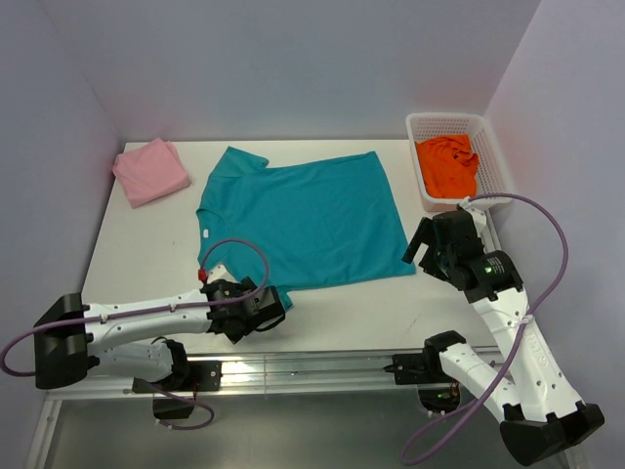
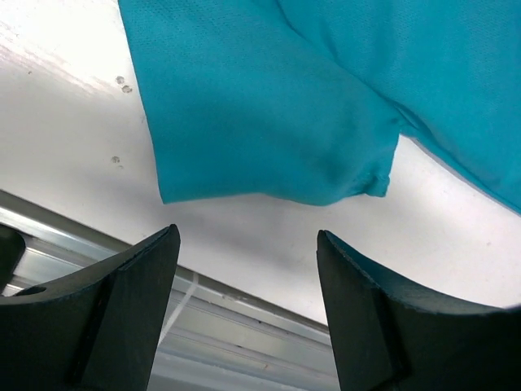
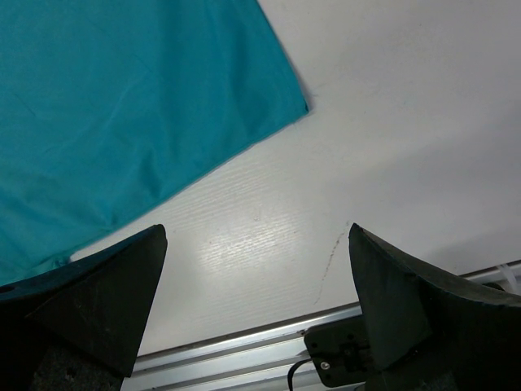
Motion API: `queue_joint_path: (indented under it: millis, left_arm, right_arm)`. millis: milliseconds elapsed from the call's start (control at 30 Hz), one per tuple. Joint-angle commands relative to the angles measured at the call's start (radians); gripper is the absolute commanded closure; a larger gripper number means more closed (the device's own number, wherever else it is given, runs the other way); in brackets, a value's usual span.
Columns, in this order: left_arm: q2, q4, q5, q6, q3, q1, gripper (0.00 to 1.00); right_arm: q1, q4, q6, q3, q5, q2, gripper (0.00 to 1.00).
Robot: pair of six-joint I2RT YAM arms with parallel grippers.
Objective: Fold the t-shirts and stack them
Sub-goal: Flatten the tshirt out
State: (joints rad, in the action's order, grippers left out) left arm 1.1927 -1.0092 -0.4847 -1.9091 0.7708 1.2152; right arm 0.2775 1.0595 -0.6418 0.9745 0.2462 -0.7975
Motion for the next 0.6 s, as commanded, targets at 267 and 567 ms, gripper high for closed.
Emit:
queue_joint_path:
  millis: [267,567]
  left_arm:
    - [0.079,0.061,-0.026,-0.011,-0.094,0.007,0.27]
    - [0.172,0.145,-0.045,0.018,-0.104,0.007,0.28]
  right_arm:
    - [0.005,-0.003,0.001,-0.002,0.030,0.017,0.00]
    - [0.005,0.007,0.007,-0.002,0.030,0.020,0.00]
